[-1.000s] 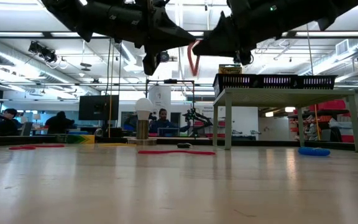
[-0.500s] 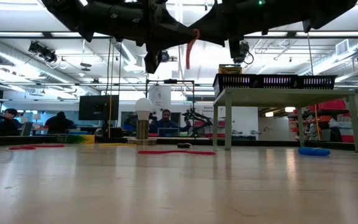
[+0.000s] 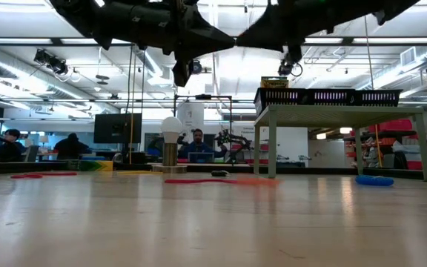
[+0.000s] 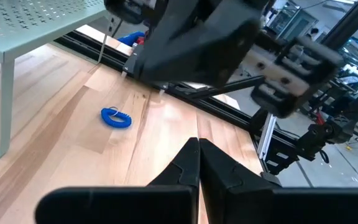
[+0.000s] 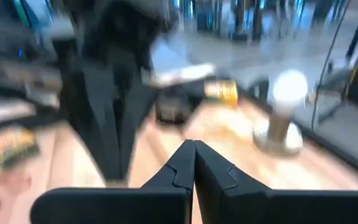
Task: Pick & Place Office Desk Supplies
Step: Put the bottom orange rubber band into the middle basket on the shelf
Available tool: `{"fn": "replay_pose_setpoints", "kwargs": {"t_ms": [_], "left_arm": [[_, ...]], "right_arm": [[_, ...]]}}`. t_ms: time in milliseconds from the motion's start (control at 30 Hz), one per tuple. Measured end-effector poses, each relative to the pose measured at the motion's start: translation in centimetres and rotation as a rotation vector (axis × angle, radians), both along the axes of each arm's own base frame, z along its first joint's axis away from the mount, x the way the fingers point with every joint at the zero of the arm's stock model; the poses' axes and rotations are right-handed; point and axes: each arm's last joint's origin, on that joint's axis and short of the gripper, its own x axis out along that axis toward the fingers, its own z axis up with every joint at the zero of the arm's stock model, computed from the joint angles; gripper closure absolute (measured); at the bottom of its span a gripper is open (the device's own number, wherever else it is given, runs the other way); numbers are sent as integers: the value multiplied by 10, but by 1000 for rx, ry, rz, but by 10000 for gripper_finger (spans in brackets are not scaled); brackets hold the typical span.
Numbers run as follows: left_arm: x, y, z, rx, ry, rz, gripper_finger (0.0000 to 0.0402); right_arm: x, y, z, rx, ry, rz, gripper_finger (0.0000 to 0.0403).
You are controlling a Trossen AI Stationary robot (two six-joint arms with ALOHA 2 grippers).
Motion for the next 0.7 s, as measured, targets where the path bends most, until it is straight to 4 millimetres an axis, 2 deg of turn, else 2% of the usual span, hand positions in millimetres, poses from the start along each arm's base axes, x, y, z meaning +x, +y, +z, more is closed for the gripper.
{"fn": "replay_pose_setpoints", "kwargs": {"t_ms": [133,267,367,533,700], "left_arm": [[0,0,-1,1,6,0,398],[-2,-5,-7,10,71,-9,398],[-5,-16,-13,60,100,-10,398],[-30,-18,-47,-17,57,65,398],[-52,-23,-69,-74,51,97,398]], "right_arm": [[-11,0,-15,98,155,52,392],[-14,5,-44,258,342,128,383],[-13,8,-66,285,470,169,360],[-5,11,-94,364,577,168,316],[5,20,-108,402,630,172,305]]}}
